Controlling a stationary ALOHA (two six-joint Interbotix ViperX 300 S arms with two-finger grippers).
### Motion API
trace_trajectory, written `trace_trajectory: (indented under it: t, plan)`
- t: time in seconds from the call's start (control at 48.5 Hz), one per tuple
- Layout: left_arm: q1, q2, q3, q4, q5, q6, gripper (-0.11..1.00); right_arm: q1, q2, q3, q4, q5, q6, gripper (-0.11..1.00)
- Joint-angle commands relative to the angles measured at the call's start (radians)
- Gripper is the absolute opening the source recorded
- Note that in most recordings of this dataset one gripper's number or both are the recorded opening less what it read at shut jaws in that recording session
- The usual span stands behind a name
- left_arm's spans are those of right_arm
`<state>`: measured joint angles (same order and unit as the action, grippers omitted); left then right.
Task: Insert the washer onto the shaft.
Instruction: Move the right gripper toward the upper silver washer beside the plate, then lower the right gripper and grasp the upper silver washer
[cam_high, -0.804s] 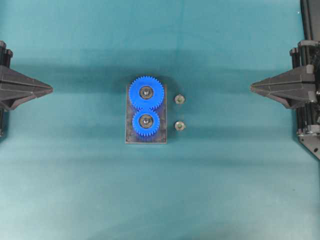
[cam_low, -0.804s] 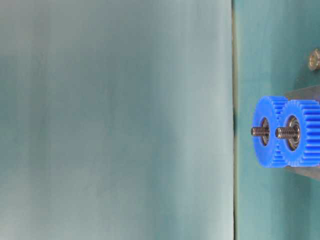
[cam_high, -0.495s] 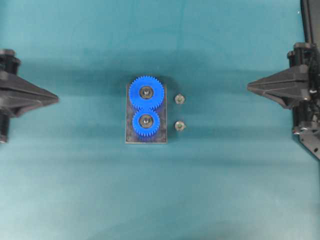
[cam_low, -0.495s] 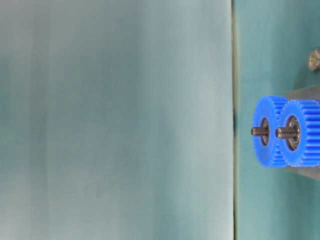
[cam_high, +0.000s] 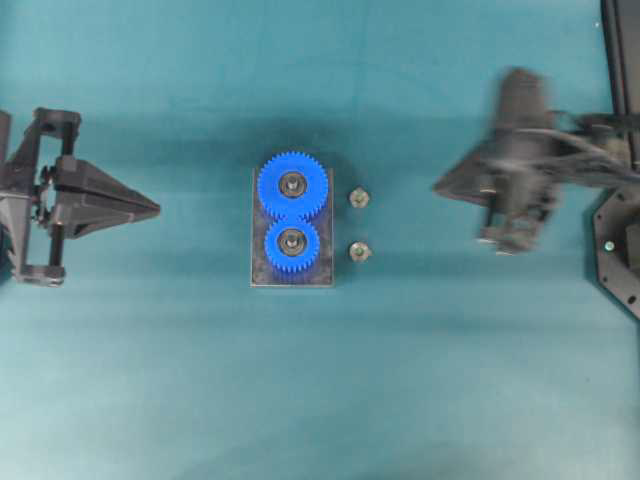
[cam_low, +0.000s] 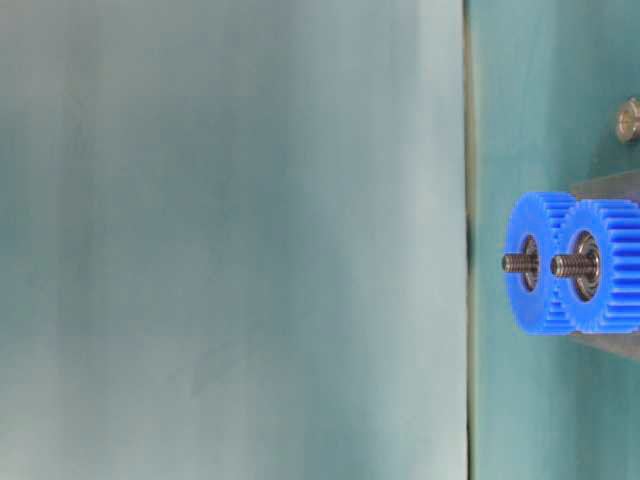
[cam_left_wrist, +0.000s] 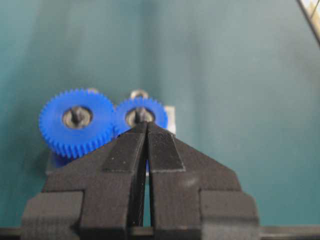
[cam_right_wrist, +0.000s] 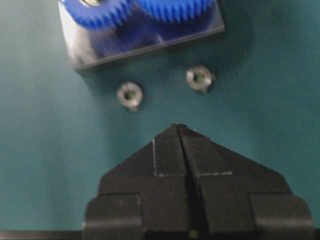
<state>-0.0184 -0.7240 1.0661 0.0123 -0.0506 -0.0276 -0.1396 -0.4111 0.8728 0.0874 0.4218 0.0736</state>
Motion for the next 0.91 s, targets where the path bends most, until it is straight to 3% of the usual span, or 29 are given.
trace_trajectory:
  t: [0.0, 0.248, 0.309, 0.392, 0.557, 0.619, 0.887]
  plan:
    - [0.002, 0.000, -0.029, 0.003, -0.002, 0.000, 0.00, -0.011, 0.115, -0.083, -0.005, 0.029, 0.002, 0.01]
    - [0.002, -0.002, -0.049, 0.003, 0.006, 0.002, 0.00, -0.031, 0.344, -0.236, -0.031, 0.071, -0.031, 0.02]
    - [0.002, 0.000, -0.049, 0.003, 0.015, 0.002, 0.00, -0.035, 0.390, -0.265, -0.035, 0.077, -0.049, 0.08]
    - [0.002, 0.003, -0.048, 0.003, 0.029, 0.002, 0.00, -0.037, 0.437, -0.296, -0.035, 0.089, -0.067, 0.24]
    - [0.002, 0.003, -0.044, 0.003, 0.032, 0.002, 0.00, -0.038, 0.503, -0.341, -0.035, 0.127, -0.075, 0.74]
    - [0.002, 0.005, -0.044, 0.003, 0.032, 0.002, 0.00, -0.037, 0.518, -0.351, -0.035, 0.129, -0.078, 0.87]
    - [0.002, 0.005, -0.041, 0.003, 0.032, 0.000, 0.00, -0.046, 0.575, -0.388, -0.064, 0.135, -0.078, 0.85]
